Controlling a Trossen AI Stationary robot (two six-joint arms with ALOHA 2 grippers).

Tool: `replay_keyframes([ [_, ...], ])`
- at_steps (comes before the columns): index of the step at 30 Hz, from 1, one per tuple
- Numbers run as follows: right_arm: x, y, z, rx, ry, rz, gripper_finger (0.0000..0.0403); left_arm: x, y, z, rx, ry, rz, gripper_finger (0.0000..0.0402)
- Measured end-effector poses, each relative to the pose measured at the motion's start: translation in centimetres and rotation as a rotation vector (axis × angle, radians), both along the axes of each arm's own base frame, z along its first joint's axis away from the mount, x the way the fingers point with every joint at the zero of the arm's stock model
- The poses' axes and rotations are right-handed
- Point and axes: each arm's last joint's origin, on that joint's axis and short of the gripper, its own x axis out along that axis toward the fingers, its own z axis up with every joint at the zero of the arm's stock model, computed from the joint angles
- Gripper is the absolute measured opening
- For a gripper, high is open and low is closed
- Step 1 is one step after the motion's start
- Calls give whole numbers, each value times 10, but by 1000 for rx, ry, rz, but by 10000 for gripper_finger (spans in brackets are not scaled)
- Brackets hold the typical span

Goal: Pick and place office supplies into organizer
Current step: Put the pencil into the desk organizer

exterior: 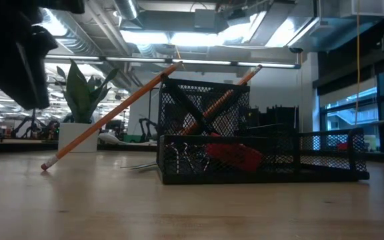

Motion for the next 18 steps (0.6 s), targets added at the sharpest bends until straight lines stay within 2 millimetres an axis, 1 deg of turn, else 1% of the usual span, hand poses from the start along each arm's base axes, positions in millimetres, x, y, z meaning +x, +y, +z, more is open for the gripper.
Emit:
replay_keyframes([
  [4,-6,4,-2,3,39,3,84,0,-1,0,46,16,-92,167],
  [8,-16,3,-4,-62,85,-30,84,2,2,0,66,25,-115,178],
  [11,-26,3,5,-86,19,-8,84,5,7,0,81,11,-85,180],
  [14,-40,-1,19,-77,-93,27,84,10,12,0,76,8,-60,180],
  [16,-48,-3,20,-63,-151,35,84,14,14,-2,57,-19,-46,180],
  [18,-54,-5,17,-52,-189,35,84,16,17,-10,40,-47,-46,180],
])
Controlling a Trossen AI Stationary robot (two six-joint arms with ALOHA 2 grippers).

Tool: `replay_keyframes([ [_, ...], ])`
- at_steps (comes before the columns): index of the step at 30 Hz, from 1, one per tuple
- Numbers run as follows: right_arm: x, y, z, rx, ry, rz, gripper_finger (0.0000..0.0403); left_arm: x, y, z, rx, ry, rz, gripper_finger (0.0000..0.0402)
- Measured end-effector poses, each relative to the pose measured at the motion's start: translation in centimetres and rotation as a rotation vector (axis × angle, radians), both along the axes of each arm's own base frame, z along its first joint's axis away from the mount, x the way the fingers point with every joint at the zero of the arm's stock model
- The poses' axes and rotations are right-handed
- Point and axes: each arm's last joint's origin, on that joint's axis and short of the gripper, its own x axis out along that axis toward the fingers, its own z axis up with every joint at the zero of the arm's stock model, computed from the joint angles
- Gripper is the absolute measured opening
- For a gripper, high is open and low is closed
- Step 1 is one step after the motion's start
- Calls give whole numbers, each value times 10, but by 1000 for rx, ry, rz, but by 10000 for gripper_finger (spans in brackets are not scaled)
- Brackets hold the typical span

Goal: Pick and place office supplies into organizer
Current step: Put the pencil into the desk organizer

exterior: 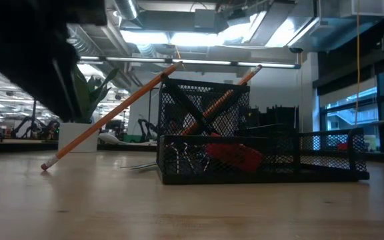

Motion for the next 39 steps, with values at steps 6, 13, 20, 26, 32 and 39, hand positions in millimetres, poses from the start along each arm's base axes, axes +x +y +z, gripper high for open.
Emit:
replay_keyframes([
  [6,-15,-6,-18,68,-69,-24,84,-4,8,-20,-18,-16,25,180],
  [13,-25,-10,-38,117,-100,-43,84,-6,13,-30,-22,-22,35,179],
  [20,-28,-11,-48,131,-103,-49,84,-4,20,-37,-63,-2,11,156],
  [26,-28,-11,-48,128,-102,-49,84,-1,25,-40,-71,-1,-6,125],
  [32,-29,-12,-49,123,-92,-49,84,-2,25,-40,-77,23,-31,65],
  [39,-29,-12,-49,123,-89,-49,84,3,22,-34,-88,16,-53,14],
])
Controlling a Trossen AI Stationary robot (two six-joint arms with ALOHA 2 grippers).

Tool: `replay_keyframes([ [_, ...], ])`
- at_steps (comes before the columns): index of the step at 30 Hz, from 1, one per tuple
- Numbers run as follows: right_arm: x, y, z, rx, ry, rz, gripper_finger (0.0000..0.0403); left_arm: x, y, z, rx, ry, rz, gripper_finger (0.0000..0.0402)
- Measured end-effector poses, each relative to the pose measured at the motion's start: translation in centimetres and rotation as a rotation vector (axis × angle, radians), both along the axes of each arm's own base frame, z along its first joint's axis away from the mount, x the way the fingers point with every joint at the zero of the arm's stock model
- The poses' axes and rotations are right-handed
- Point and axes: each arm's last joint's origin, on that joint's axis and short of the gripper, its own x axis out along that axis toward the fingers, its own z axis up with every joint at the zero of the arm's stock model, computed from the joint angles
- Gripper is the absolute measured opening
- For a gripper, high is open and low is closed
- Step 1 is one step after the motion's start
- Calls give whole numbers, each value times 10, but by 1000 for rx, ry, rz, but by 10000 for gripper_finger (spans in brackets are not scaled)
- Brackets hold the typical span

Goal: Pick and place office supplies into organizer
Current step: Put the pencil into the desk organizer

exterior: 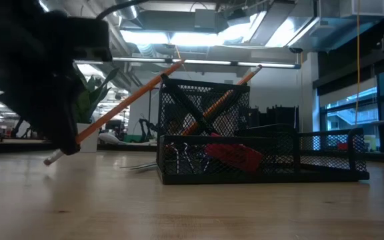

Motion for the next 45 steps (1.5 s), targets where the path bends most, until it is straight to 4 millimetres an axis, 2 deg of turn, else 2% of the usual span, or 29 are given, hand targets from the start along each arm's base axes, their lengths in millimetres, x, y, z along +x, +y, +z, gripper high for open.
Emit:
replay_keyframes([
  [3,0,0,0,4,1,-3,84,4,-2,7,-7,-19,-17,14],
  [6,1,0,0,51,15,-52,84,7,-3,23,-30,-48,-17,14],
  [12,8,1,-5,59,36,-140,84,-1,4,81,-55,-144,-13,14],
  [18,25,7,-10,57,40,-140,84,-21,19,148,12,-485,43,14],
  [22,51,18,-10,58,-50,-117,84,-24,28,178,104,-684,62,14],
  [27,98,39,-13,32,-252,-64,84,-16,30,199,238,-833,20,14],
  [32,133,54,-31,0,-319,-14,84,-15,26,227,407,-1002,-17,14],
  [35,143,61,-30,23,-402,71,84,-17,20,241,432,-1113,-164,13],
  [41,145,68,-16,14,-621,289,84,-19,14,250,419,-1229,-369,13],
  [45,152,72,-21,-60,-674,332,84,-21,9,256,408,-1342,-534,13],
])
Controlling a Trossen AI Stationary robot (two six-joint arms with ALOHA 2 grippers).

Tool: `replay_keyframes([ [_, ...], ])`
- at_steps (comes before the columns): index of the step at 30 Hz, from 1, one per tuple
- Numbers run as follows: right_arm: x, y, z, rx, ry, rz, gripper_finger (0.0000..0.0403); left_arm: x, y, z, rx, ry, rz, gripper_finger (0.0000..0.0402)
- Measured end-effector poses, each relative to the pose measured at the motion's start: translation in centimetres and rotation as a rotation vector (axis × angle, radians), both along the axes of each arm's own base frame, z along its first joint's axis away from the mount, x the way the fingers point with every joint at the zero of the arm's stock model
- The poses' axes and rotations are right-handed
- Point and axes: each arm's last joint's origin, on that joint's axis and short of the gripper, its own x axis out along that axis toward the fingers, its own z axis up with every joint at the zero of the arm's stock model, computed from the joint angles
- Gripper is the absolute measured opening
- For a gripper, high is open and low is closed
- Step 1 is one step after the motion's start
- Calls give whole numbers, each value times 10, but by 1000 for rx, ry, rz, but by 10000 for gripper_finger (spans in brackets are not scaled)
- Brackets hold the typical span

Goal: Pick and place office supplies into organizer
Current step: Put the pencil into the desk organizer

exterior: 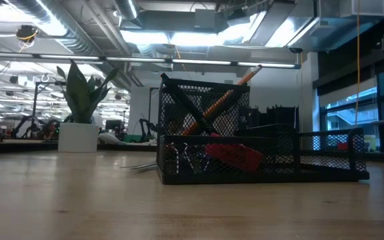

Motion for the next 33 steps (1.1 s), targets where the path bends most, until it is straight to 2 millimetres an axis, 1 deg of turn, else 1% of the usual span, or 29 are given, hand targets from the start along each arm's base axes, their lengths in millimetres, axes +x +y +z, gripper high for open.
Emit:
replay_keyframes([
  [4,6,2,1,-24,-103,-10,84,-2,-2,5,65,-76,-99,13],
  [9,13,4,-1,-8,-167,-18,84,1,-2,8,112,-165,-189,13],
  [14,18,3,-2,20,-190,-73,84,14,-2,1,136,-179,-170,13],
  [19,18,3,-1,28,-203,-79,91,28,-3,-9,131,-180,-152,13],
  [22,18,3,-2,27,-199,-79,111,33,-3,-11,139,-198,-154,13],
  [29,19,1,-1,82,-174,-129,187,31,-2,-9,133,-215,-155,13],
  [33,19,1,-1,84,-173,-129,216,30,-2,-8,131,-219,-154,13],
])
